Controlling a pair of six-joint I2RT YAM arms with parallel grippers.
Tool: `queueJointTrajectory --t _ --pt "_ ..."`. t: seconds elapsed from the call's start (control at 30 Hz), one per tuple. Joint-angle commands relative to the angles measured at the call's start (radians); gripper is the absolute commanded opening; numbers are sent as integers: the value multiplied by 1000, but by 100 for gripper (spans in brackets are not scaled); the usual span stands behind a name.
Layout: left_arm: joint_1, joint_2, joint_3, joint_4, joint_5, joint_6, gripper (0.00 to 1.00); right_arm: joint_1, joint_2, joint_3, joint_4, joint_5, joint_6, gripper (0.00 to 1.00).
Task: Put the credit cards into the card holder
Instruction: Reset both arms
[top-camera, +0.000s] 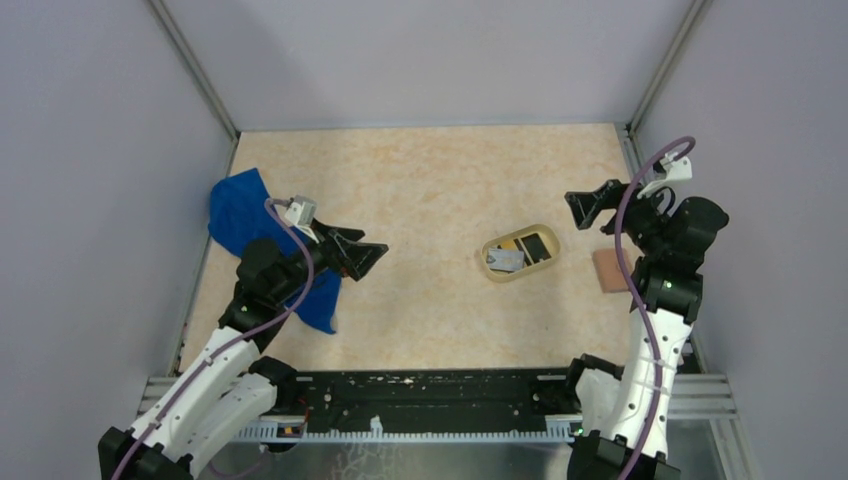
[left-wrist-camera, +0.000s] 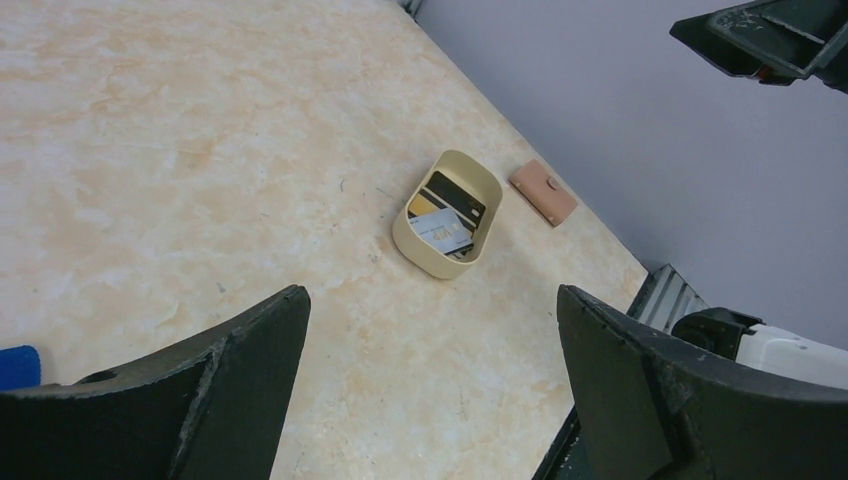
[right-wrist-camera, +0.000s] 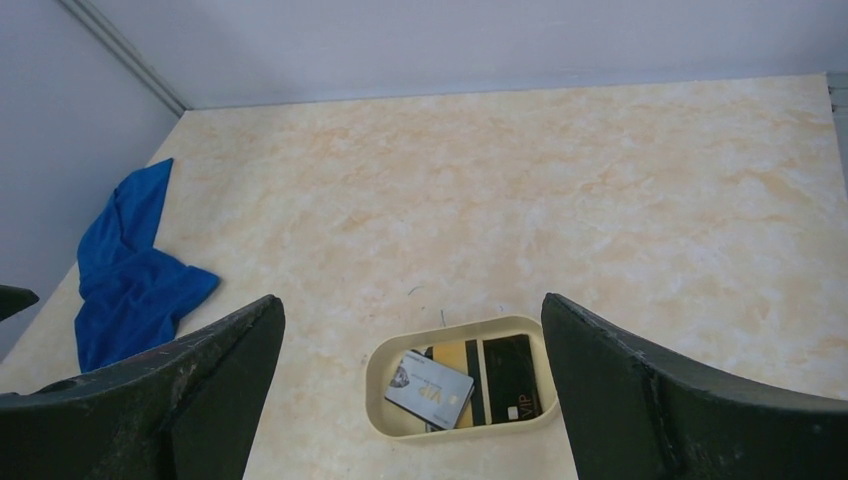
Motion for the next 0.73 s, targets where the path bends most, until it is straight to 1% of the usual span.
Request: queueJointTrajectory --t 0.0,0.7 --pt "5 -22 -6 -47 -53 35 99 -3 -8 -4 68 -15 21 98" --pt "5 -36 -5 -57 -57 26 99 -4 -5 -8 80 0 34 98"
